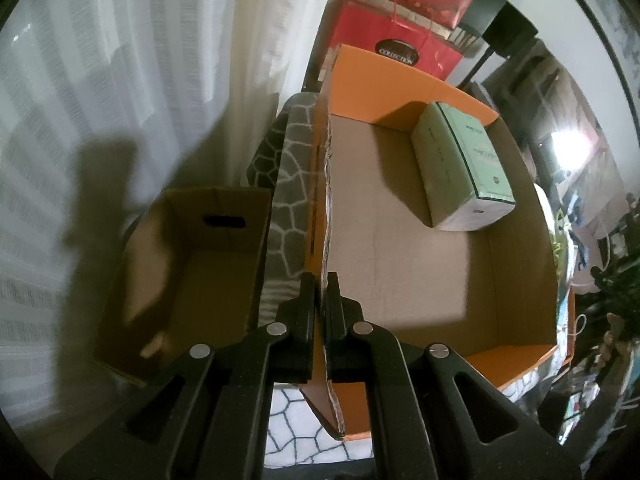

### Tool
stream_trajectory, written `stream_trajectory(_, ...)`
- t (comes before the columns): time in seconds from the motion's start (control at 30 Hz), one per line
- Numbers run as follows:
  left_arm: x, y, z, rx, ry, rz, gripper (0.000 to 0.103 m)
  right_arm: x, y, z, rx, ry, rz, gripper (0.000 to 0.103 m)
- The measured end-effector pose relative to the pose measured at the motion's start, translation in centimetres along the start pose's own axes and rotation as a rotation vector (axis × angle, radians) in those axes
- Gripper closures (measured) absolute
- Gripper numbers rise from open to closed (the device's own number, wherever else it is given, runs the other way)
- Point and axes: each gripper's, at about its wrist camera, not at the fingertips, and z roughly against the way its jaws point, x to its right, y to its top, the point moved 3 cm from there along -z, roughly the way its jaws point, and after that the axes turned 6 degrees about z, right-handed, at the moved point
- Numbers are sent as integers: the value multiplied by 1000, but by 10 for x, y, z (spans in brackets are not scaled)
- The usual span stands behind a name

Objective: Organize objects
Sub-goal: 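Grasp the white-and-blue mask bag edge with the right tool and lift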

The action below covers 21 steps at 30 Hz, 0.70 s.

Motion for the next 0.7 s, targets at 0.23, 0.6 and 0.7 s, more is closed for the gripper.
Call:
stream_trajectory(0.23, -1, 0, 0, 0, -2, 1, 99, 25, -6, -29, -45, -2, -50, 14)
stream_trajectory(0.6, 0, 0, 0, 0, 1, 0, 99, 51, -16, -65, -64, 200, -140, 14)
stream_trajectory(0.7, 0, 0, 0, 0, 3, -1, 99, 53, -18, -69, -64, 262, -156, 21)
